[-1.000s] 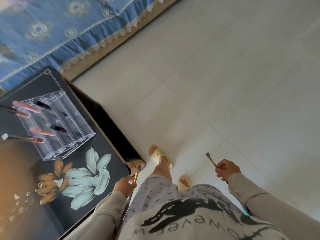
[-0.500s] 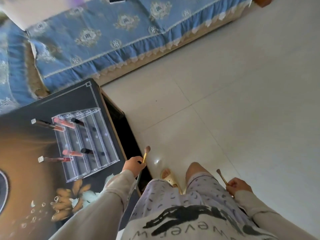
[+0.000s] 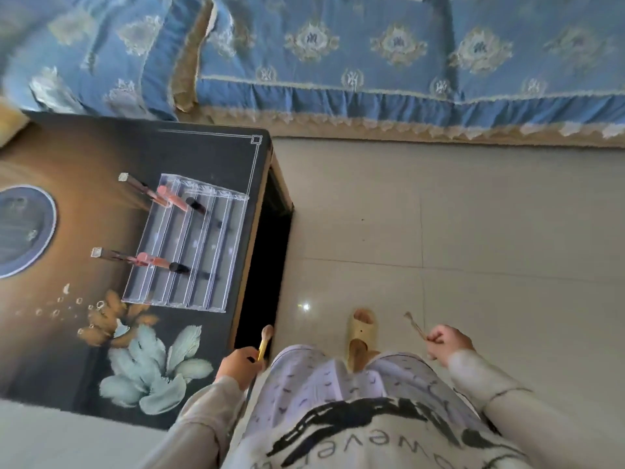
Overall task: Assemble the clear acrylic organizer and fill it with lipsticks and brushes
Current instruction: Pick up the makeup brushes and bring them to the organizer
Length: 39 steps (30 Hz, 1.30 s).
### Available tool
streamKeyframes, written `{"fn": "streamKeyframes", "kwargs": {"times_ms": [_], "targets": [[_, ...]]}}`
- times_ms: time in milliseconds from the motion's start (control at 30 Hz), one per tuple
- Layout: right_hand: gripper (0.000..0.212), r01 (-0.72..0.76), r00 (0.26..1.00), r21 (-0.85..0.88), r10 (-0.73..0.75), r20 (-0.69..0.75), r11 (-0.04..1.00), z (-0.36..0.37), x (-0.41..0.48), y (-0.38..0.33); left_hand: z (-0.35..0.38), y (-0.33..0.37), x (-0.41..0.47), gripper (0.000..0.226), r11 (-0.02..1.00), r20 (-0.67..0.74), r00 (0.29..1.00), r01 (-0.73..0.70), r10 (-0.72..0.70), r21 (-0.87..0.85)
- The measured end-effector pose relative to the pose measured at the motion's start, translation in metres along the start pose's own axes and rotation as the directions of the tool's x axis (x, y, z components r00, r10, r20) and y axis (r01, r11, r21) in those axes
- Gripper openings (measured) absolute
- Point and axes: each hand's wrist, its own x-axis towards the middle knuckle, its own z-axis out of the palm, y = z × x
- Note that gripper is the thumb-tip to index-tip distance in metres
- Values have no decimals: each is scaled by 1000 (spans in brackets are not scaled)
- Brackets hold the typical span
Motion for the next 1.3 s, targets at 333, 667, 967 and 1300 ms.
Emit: {"fn": "streamKeyframes", "kwargs": {"times_ms": [333, 667, 967, 1300], "targets": [[32, 200, 978, -278, -175, 113, 940, -29, 62, -127, 37, 19, -22, 18, 862, 11, 967, 231, -253, -451], [23, 240, 969, -384, -193, 157, 891, 5, 91, -195, -21, 14, 20, 17, 826, -39, 964, 205, -264, -526], [9, 344, 938, -530, -263, 223, 775, 29, 97, -262, -95, 15, 53, 17, 817, -127, 968, 107, -215, -567], [34, 535, 845, -663, -323, 427, 524, 68, 100, -351, -47, 9, 33, 21, 513, 49, 906, 281, -420, -811]]}}
